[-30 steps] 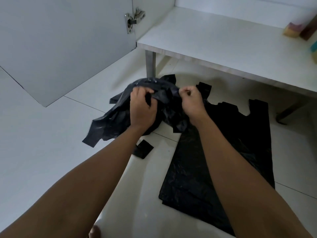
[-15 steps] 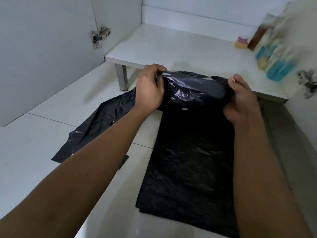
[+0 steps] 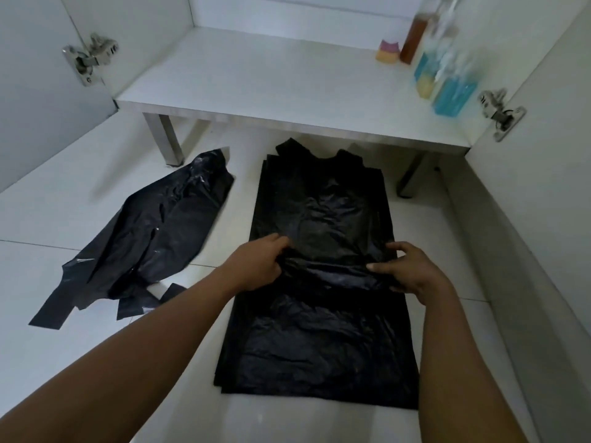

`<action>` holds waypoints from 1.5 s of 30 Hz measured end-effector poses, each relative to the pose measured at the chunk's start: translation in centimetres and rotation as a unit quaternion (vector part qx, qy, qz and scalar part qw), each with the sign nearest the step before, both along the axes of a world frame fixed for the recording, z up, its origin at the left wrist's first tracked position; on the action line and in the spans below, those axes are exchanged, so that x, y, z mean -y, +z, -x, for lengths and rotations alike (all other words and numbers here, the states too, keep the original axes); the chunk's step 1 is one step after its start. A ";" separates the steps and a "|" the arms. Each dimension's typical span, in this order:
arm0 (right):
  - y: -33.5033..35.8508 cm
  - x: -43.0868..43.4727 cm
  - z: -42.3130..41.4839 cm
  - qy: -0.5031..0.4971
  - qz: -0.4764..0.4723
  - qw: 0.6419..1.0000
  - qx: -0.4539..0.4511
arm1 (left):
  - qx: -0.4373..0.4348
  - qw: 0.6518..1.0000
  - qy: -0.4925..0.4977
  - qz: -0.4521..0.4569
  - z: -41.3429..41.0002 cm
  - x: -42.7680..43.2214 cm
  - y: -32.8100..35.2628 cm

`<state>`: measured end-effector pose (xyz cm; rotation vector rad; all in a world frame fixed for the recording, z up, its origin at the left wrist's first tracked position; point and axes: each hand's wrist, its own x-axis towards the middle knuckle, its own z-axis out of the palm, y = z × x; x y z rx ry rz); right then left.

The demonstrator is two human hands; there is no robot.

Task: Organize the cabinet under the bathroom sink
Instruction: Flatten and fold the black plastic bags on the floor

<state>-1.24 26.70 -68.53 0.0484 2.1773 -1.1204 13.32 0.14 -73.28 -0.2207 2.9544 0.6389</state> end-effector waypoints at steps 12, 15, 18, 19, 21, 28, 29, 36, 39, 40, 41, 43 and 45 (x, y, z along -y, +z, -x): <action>1.2 -0.1 0.4 -0.047 0.179 0.980 0.079 | -0.059 0.994 0.028 -0.091 -0.6 0.3 0.6; 1.1 -0.4 0.5 -0.005 0.034 0.999 0.020 | -0.019 0.996 0.000 -0.088 -0.9 0.6 1.3; 0.6 -1.0 0.4 0.073 -0.143 0.987 -0.009 | 0.062 0.994 -0.033 -0.080 -1.1 0.6 0.6; 0.4 -1.1 0.4 0.071 -0.149 0.986 0.003 | 0.090 0.991 -0.034 -0.093 -1.3 0.4 0.4; 0.1 -1.3 0.7 0.063 -0.154 0.986 0.027 | 0.116 0.985 -0.025 -0.123 -1.5 -0.2 -0.4; -1.5 -1.2 0.3 0.074 -0.189 0.979 0.010 | -0.064 0.997 -0.027 -0.033 -2.8 -1.6 -3.5; -1.7 -1.2 0.0 0.079 -0.193 0.978 0.024 | -0.029 0.999 -0.029 -0.012 -3.0 -1.7 -3.8; -3.4 -1.5 0.1 0.040 -0.277 0.958 -0.064 | 0.005 0.989 -0.033 0.143 -4.1 -2.3 -5.0; -4.3 -1.3 -0.1 0.014 -0.270 0.957 -0.110 | -0.002 0.988 -0.042 0.149 -4.2 -2.4 -5.7; -4.5 -0.9 -0.4 -0.002 -0.256 0.953 -0.162 | -0.001 0.988 -0.045 0.151 -4.1 -2.4 -5.9; -4.8 -0.5 -0.7 -0.016 -0.232 0.947 -0.223 | 0.001 0.987 -0.046 0.153 -4.1 -2.4 -6.0; -5.1 0.3 -1.5 -0.020 -0.179 0.940 -0.290 | -0.004 0.986 -0.046 0.159 -4.2 -2.4 -5.9; -5.5 0.6 -1.8 -0.020 -0.155 0.953 -0.258 | -0.043 0.986 -0.026 0.158 -4.2 -2.7 -5.5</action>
